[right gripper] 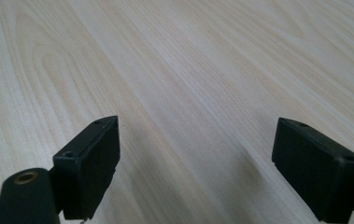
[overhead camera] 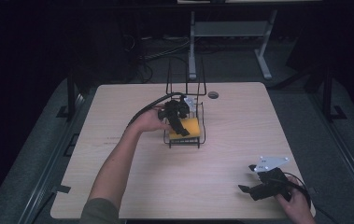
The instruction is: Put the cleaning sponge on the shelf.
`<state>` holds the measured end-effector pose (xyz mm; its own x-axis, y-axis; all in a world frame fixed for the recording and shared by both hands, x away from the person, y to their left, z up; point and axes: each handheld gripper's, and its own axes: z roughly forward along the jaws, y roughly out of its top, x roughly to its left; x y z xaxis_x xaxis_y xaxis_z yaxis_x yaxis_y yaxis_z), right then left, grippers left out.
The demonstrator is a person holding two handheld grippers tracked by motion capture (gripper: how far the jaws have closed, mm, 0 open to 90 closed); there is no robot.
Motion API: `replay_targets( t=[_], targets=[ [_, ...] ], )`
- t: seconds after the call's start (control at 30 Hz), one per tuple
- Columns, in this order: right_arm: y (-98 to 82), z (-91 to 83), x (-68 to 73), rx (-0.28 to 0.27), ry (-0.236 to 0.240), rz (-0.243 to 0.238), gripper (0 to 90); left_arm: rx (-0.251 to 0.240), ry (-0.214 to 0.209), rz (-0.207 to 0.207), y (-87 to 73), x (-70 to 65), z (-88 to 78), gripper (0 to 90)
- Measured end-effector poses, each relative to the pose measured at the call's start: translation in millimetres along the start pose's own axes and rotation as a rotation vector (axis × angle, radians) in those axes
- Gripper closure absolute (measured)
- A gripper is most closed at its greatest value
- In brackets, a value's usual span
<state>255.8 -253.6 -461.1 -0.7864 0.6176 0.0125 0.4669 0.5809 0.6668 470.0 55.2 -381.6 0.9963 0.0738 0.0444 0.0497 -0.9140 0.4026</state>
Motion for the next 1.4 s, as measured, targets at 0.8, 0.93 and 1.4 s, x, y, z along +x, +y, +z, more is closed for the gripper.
replay_targets(
  t=[0.8, 0.93, 1.4],
  targets=[
    [2.0, -2.8, 2.2, -0.022, -0.005, -0.002, 14.9, 0.004, 0.021, 0.074, -2.5, -42.0, -12.5, 18.6],
    [2.1, -2.8, 1.8, -0.024, -0.005, 0.000, 14.9, 0.003, 0.018, 0.072, -7.5, -47.1, -13.9, 18.8],
    [1.7, -3.4, 0.3, -0.019, -0.014, 0.007, 14.9, -0.044, 0.038, 0.117, -16.1, -76.6, -25.5, 18.8]
  ],
)
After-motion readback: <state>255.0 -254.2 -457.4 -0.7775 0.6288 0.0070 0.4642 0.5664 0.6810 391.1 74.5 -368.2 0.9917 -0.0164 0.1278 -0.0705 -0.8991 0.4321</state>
